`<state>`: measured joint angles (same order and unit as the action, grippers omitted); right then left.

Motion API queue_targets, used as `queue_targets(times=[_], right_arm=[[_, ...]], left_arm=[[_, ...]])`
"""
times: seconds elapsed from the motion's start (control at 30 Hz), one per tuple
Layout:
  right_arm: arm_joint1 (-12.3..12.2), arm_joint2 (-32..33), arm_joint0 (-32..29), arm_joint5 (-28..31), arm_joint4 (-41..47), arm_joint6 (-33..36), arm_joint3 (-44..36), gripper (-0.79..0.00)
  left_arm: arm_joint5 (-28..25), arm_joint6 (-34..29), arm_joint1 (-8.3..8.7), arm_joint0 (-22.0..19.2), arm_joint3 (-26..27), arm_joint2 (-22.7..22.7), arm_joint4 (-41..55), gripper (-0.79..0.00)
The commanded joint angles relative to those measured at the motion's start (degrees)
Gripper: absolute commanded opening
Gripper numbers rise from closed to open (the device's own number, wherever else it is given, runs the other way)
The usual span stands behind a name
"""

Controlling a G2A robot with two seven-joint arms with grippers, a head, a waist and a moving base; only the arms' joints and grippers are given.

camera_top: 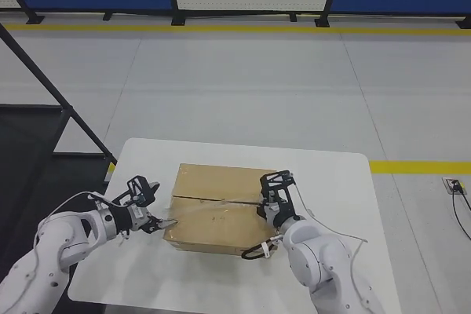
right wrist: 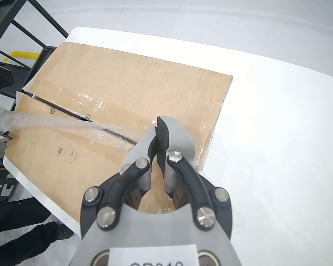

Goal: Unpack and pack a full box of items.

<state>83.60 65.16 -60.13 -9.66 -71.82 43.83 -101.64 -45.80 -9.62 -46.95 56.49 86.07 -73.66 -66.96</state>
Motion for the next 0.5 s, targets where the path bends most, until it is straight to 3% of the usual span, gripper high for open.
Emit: queue_targets(times=[0.0,0.17,0.47], right_arm=[[0.02,0.02,0.0,-0.11,0.06,-0.01,-0.02,-0.785],[0.06,0.07,0.03,0.0,0.0,0.1,0.12,-0.785],[0.31,-0.63,0.78,2.22,2.61,-0.19,0.22,-0.785]], left_arm=[[1.23,1.85,-0.16,-0.09,-0.42,-0.07,0.11,0.0],[3.85,4.38,-0.5,0.04,-0.85,-0.89,3.04,0.0],[7.84,0.26,-1.19,-1.21,-1.3,-0.75,8.41,0.0]])
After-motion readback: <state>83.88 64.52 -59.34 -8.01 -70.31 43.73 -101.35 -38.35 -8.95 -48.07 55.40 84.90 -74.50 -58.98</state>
